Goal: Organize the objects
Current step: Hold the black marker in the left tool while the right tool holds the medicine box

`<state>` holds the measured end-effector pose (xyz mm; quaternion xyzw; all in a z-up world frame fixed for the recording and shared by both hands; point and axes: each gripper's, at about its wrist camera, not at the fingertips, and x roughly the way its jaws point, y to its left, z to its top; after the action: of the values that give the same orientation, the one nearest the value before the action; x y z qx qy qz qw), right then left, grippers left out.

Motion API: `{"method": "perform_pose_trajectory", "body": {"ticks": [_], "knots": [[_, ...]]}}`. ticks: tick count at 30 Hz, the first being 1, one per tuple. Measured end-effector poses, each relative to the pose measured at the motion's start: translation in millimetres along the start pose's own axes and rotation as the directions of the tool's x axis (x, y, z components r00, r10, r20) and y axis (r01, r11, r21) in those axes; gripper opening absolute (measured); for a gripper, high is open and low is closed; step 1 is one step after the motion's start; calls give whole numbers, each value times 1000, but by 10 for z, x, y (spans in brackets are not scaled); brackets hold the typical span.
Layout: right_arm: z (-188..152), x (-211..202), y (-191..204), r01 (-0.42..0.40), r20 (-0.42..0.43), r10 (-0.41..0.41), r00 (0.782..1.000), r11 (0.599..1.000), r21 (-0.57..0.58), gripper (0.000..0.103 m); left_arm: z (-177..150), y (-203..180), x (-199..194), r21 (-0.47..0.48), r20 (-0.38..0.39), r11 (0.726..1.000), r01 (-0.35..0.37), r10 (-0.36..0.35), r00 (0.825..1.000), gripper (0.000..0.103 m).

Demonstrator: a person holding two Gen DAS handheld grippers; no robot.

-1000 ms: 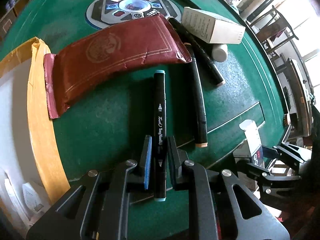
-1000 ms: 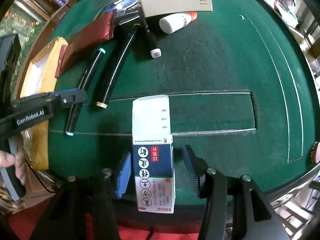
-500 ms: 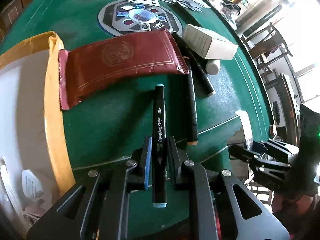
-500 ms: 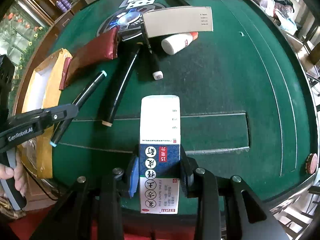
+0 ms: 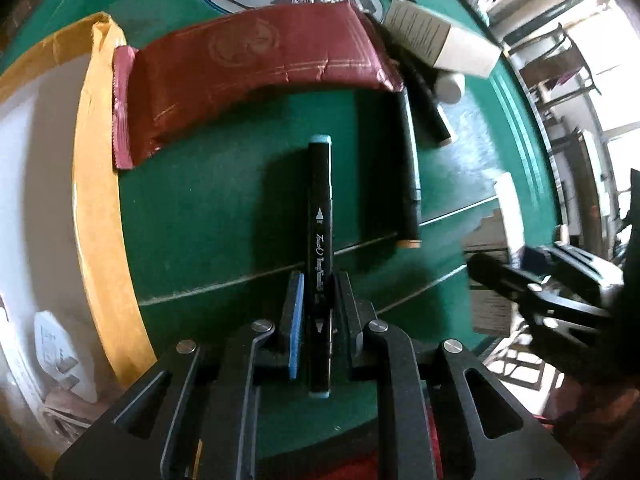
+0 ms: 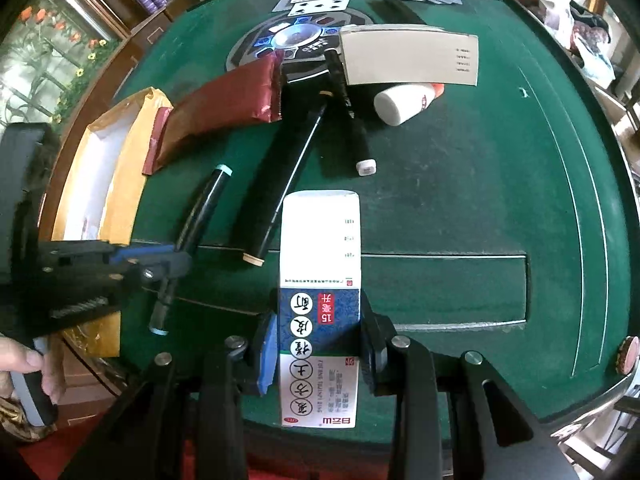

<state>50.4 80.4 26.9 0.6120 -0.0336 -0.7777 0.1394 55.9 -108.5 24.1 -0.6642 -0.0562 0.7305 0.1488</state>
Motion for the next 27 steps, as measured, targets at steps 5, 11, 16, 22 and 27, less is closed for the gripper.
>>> {"method": "perform_pose_trajectory", "body": {"ticks": [5, 11, 16, 22, 27], "knots": [[-15, 6, -2, -12, 6, 12, 1000, 1000, 14, 33, 120, -173, 61, 70, -37, 994, -85, 87, 995, 15], [-23, -15, -25, -20, 16, 20, 1000, 1000, 24, 33, 150, -284, 98, 152, -62, 979, -132, 143, 988, 14], [-21, -40, -46, -26, 30, 25, 999, 999, 33, 33, 67, -217, 1, 113, -13, 991, -71, 73, 997, 14], [9, -59, -34, -28, 39, 27, 999, 999, 29, 33, -20, -12, -314, 32, 70, 999, -3, 1, 998, 14], [83, -74, 50, -33, 46, 33, 998, 999, 3, 33, -161, 274, -622, -52, 136, 998, 27, -20, 991, 14]]}}
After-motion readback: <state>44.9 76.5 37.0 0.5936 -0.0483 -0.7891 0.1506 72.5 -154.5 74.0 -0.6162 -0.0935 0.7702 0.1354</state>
